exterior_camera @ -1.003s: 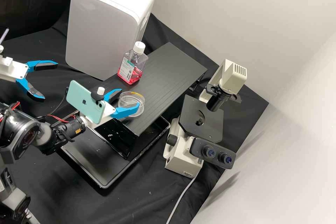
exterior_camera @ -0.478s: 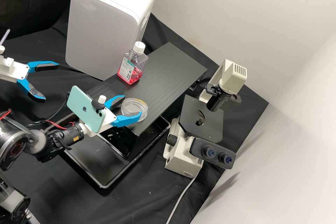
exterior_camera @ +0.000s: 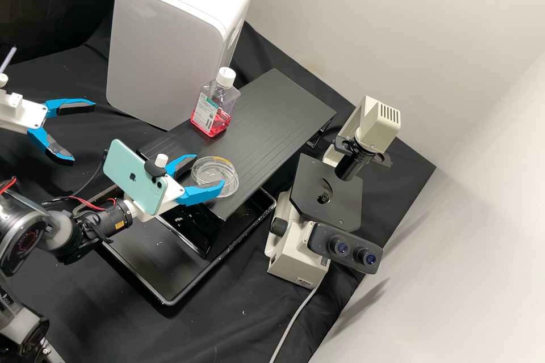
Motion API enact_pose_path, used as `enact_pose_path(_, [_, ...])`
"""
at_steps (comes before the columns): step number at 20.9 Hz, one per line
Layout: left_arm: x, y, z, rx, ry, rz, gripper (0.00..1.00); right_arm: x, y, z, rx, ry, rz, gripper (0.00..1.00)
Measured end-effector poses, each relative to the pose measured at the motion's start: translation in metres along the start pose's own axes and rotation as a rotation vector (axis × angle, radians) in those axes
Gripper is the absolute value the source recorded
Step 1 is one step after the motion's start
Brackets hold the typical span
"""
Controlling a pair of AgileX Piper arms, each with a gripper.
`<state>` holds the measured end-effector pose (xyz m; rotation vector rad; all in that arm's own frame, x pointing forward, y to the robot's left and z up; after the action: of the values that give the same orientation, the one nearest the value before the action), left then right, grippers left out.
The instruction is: Place the lid on the petri dish
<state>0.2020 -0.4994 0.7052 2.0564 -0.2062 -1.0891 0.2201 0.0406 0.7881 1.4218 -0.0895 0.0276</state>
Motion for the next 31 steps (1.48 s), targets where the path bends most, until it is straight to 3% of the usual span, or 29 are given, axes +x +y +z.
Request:
enact_pose_path(4, [0.0, 0.0001, 0.0, -0.002, 0.004, 0.001, 1.0, -0.001, 0.003, -0.002, 0.006, 0.007, 0.013, 1.0])
enact_pose_path(8, [0.0, 0.0006, -0.001, -0.008, 0.016, 0.007, 1.0, -0.001, 0.003, 0.0, 0.012, -0.007, 0.012, 1.0])
enact_pose_path(19, [0.002, 0.0027, -0.001, -0.002, 0.012, 0.015, 1.0, -0.003, 0.004, -0.001, 0.029, -0.021, 0.011, 1.0])
enact_pose_path(25, [0.003, 0.0005, -0.001, -0.001, 0.01, 0.006, 1.0, -0.001, 0.002, 0.004, 0.059, -0.089, -0.009, 1.0])
enact_pose_path(31, [0.003, 0.0002, -0.001, -0.002, 0.01, 0.005, 1.0, 0.006, 0.0, 0.011, 0.076, -0.13, -0.006, 1.0])
